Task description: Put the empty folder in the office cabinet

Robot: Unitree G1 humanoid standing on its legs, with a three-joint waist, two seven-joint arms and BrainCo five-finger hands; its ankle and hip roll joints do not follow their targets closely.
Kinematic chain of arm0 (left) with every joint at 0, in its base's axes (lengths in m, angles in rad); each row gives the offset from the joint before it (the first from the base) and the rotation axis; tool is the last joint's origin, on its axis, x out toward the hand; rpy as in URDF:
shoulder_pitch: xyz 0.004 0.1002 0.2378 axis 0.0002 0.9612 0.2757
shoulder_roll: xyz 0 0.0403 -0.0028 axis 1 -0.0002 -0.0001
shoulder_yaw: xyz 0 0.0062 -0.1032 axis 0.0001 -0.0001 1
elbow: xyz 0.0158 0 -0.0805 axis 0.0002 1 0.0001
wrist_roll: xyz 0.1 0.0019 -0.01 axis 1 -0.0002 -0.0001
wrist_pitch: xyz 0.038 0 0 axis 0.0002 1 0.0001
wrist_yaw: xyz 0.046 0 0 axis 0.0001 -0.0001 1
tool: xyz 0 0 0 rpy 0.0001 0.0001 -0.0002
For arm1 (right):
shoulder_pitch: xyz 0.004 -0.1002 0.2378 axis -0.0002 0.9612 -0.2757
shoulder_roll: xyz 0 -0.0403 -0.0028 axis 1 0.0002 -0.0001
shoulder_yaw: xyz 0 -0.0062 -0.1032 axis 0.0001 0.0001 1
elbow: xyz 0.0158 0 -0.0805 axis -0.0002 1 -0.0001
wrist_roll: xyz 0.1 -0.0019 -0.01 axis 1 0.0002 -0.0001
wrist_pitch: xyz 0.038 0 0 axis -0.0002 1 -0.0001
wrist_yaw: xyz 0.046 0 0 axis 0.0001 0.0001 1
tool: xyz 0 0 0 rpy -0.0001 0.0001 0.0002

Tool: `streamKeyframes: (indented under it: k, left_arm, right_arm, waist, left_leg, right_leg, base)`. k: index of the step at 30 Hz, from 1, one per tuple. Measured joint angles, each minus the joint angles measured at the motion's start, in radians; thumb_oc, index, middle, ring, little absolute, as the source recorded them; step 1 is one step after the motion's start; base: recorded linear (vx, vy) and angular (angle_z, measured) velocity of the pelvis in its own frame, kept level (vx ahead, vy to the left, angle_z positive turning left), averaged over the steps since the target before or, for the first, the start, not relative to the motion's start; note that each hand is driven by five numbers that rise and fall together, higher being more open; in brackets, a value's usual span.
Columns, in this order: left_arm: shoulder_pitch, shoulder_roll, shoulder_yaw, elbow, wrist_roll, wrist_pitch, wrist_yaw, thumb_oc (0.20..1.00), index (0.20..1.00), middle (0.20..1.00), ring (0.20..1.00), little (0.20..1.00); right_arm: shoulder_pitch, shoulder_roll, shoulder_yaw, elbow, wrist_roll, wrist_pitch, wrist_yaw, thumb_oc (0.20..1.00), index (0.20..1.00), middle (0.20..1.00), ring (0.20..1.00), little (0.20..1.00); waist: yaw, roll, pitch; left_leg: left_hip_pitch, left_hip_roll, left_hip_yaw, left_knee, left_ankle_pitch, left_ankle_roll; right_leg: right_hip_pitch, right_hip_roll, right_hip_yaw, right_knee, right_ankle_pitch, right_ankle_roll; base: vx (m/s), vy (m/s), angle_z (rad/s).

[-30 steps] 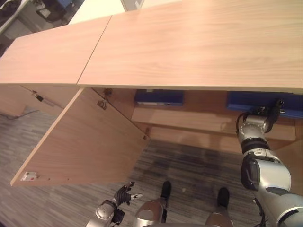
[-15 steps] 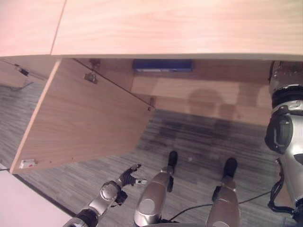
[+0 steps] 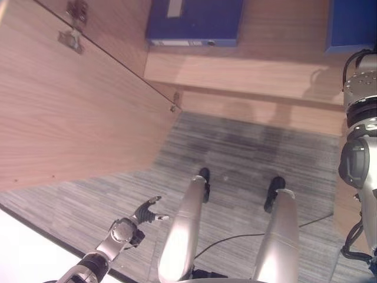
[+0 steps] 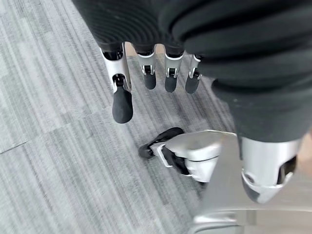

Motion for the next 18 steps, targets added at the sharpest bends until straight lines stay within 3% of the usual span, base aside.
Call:
streamKeyframes:
  k: [3, 8, 12, 18]
  left_arm:
    - [0.003, 0.010, 0.004, -0.009, -0.013, 0.001, 0.012, 1.000, 1.000, 1.000, 1.000, 1.000]
    - [0.017, 0.010, 0.003, -0.019, -0.012, -0.008, 0.019, 1.000, 1.000, 1.000, 1.000, 1.000]
    - [0.020, 0.010, 0.012, -0.033, -0.012, -0.011, 0.020, 1.000, 1.000, 1.000, 1.000, 1.000]
    - [0.021, 0.016, 0.011, -0.084, -0.013, -0.028, 0.020, 1.000, 1.000, 1.000, 1.000, 1.000]
  right_arm:
    - [-0.035, 0.004, 0.008, -0.026, -0.021, 0.011, 0.001, 0.200, 0.200, 0.200, 0.200, 0.200]
    - [-0.030, 0.025, -0.007, -0.037, -0.031, -0.017, -0.010, 0.200, 0.200, 0.200, 0.200, 0.200]
    - [-0.031, 0.023, -0.015, -0.034, -0.029, -0.031, -0.019, 0.200, 0.200, 0.200, 0.200, 0.200]
    - [-0.074, -0.003, -0.014, -0.031, -0.022, -0.032, -0.062, 0.200, 0.200, 0.200, 0.200, 0.200]
  waist:
    - [-0.005, -0.002, 0.005]
    - [-0.023, 0.005, -0.003]
    - [-0.011, 0.024, -0.054]
    - [0.017, 0.050, -0.080]
  left_leg:
    - [-0.098, -0.010, 0.021, 0.048, -0.001, -0.005]
    - [-0.098, -0.028, 0.055, 0.007, 0.011, 0.002]
    - [-0.097, -0.043, 0.057, -0.036, 0.021, -0.004]
    - [-0.081, -0.051, 0.053, -0.079, 0.039, -0.012]
  right_leg:
    - [-0.121, 0.001, 0.042, 0.050, 0.009, -0.004]
    - [-0.136, -0.018, 0.071, 0.026, 0.020, 0.006]
    - [-0.145, -0.029, 0.071, 0.012, 0.019, 0.006]
    - [-0.145, -0.042, 0.072, 0.013, 0.013, -0.002]
  base:
    - [-0.02, 0.002, -0.09]
    - [-0.01, 0.005, 0.00]
    - [-0.01, -0.007, 0.09]
    - [0.01, -0.004, 0.07]
